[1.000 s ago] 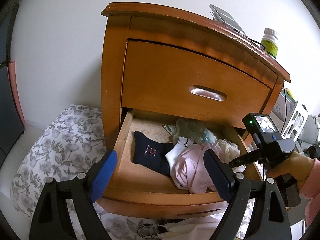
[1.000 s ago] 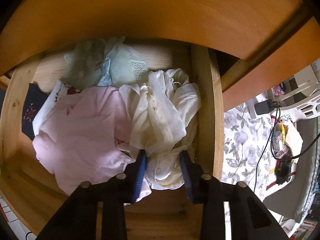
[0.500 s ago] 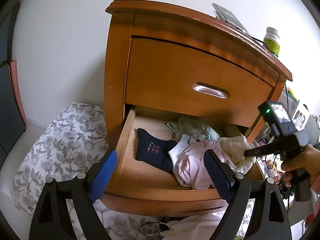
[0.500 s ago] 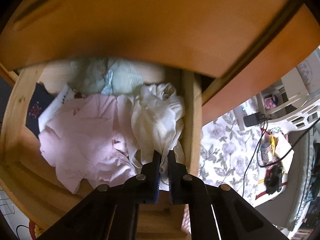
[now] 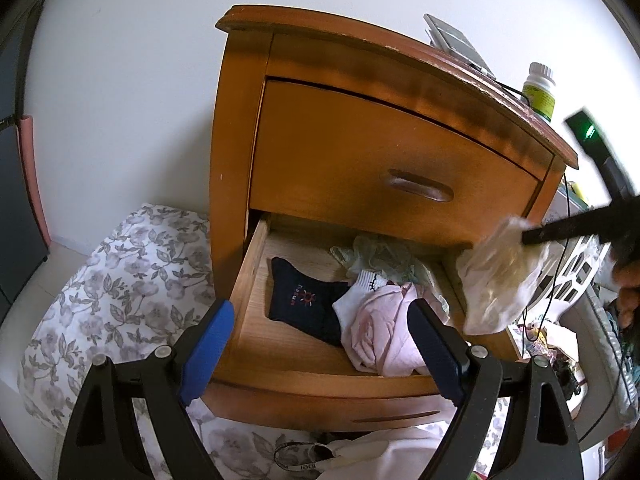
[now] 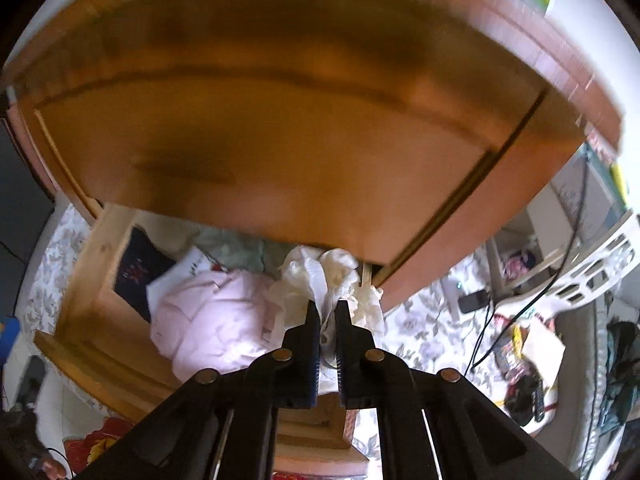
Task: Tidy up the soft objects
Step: 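Lift the cream lace cloth up out of the drawer with the right gripper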
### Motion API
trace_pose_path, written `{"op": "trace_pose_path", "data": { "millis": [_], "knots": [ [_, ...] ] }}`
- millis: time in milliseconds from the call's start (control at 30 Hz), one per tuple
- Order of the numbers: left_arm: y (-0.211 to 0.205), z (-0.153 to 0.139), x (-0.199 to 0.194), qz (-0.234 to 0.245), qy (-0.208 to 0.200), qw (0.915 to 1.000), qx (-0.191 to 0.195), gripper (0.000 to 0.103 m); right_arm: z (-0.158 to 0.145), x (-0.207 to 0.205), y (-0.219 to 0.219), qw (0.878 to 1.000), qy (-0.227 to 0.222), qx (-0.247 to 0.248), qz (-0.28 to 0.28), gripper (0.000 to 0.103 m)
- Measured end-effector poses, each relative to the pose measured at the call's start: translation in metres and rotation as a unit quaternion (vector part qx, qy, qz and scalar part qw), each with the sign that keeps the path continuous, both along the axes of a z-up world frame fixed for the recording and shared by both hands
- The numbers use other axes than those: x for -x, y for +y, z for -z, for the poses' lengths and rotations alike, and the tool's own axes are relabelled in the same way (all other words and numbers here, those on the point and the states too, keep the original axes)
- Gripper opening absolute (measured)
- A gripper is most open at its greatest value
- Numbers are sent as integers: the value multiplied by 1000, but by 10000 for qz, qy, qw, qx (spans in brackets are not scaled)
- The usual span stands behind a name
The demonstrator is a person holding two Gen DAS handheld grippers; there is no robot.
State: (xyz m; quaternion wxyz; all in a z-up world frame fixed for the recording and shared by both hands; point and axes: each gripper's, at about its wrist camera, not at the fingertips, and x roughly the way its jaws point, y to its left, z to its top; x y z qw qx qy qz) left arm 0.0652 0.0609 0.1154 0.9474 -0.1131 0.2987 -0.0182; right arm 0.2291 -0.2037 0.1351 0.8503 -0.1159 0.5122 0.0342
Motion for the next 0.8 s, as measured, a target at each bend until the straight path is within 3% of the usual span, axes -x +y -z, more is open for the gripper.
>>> {"op": "trace_pose_path", "data": {
  "millis": [400,800],
  "knots": [
    [14,-4,8,-153,-80,9998,109,89,-94,41,30,9951,-897,-21,-415,7],
    [24,-7,18,-257,-66,9996,140,89,-124,105,41,9881,-1170,-322,-947,7]
  ]
}}
